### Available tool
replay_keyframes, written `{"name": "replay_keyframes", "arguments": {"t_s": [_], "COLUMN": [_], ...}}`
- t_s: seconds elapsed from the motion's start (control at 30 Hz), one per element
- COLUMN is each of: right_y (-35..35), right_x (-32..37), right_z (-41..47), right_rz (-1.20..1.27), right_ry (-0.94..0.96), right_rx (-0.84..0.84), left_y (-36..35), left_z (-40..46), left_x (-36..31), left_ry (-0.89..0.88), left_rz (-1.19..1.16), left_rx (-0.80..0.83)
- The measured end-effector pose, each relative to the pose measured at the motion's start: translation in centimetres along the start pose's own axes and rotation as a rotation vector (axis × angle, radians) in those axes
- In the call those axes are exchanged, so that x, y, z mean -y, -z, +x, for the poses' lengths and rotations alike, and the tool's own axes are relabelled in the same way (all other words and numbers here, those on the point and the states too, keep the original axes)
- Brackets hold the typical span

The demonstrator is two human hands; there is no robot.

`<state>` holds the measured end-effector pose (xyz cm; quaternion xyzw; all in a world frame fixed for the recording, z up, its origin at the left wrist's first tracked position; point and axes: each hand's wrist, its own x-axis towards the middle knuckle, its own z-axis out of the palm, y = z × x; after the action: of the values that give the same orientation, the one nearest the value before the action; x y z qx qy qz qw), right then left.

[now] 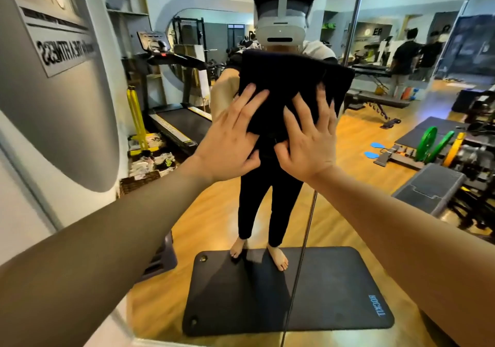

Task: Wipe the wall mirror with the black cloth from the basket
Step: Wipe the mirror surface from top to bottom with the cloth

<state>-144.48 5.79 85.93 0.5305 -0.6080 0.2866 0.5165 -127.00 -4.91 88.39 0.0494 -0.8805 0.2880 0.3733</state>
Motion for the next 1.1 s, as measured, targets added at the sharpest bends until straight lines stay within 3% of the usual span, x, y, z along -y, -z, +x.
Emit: {"name": "replay_keyframes", "arguments": {"t_s": [0.17,0.47,0.63,0.73,0.93,1.1], "right_y": [0.3,1.7,4.2,3.8,2.1,0.6], "right_x": [-0.1,2.6,1.7,2.1,1.5,1.3], "right_z": [-1.1,-7.5,-3.4,-2.9,-9.1,-15.9], "right_rz": [-0.035,-0.134,-0.132,-0.176,-0.096,-0.083], "right_ry": [0.024,-0.074,-0.139,-0.137,-0.146,-0.097], "right_rx": [0.045,0.273,0.164,0.204,0.211,0.301], "left_y": [-0.5,-3.5,-2.5,-2.1,-5.7,-9.4], "left_z": [-0.9,-4.5,-1.4,-0.5,-3.8,-7.7], "left_x": [-1.9,-6.2,-6.3,-6.1,-10.0,-12.6], "left_ry": [0.072,0.079,0.178,0.174,0.172,0.079], "left_rz": [-0.001,-0.001,0.028,0.051,-0.041,0.039], "left_rx": [0.002,0.037,-0.007,0.002,0.008,-0.110]}}
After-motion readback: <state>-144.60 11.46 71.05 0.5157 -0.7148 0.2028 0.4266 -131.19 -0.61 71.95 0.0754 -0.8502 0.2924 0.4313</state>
